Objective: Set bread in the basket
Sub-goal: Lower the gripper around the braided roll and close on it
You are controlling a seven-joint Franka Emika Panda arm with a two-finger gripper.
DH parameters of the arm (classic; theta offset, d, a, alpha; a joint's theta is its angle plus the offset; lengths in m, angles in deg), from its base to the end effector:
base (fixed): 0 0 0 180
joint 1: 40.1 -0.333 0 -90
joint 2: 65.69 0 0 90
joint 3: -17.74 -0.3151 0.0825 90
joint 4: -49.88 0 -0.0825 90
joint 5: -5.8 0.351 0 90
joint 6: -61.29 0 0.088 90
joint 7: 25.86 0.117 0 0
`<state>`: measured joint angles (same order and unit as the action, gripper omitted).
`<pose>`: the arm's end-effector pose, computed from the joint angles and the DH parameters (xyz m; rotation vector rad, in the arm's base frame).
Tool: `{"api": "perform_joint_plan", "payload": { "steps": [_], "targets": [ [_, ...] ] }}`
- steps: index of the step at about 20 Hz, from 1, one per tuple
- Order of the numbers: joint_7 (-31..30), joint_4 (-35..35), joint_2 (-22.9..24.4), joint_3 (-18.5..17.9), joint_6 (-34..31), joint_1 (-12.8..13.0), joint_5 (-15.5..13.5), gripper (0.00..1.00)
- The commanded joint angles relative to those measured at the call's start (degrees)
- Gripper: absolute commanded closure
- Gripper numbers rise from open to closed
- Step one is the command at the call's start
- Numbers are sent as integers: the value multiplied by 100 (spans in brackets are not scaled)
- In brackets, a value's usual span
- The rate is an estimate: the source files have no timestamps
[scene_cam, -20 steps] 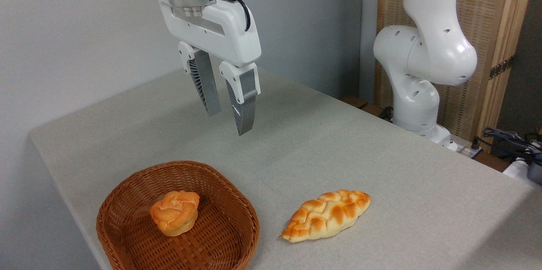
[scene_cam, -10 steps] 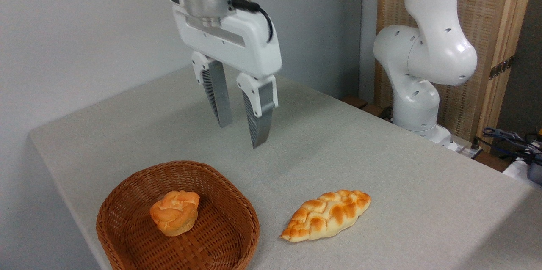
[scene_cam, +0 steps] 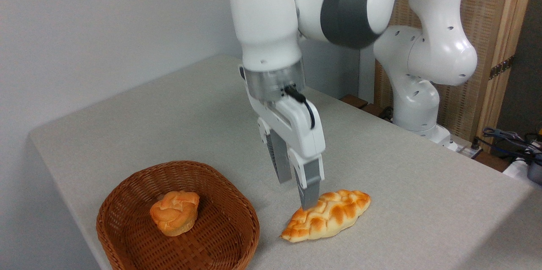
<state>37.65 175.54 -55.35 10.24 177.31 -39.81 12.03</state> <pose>0.4621 0.0679 0.4658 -2.6738 1.5164 0.0521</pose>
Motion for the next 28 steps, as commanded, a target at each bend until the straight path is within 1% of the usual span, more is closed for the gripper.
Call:
{"api": "perform_joint_plan", "payload": {
  "steps": [1, 4, 8, 9, 10, 11, 13, 14, 28],
  "targets": [
    [416, 336, -14, -261, 264, 50, 422, 0],
    [426, 548, -40, -270, 299, 58, 432, 0],
    [435, 583, -198, -270, 387, 58, 450, 1],
    [443, 601, -216, -270, 387, 50, 450, 11],
    [487, 618, -225, -270, 387, 58, 450, 25],
    [522, 610, -225, -270, 387, 50, 450, 36],
    [601, 610, -225, -270, 387, 50, 450, 53],
    [654, 610, -225, -270, 378, 58, 450, 55],
    [751, 531, -260, -305, 308, 58, 450, 55]
  ]
}}
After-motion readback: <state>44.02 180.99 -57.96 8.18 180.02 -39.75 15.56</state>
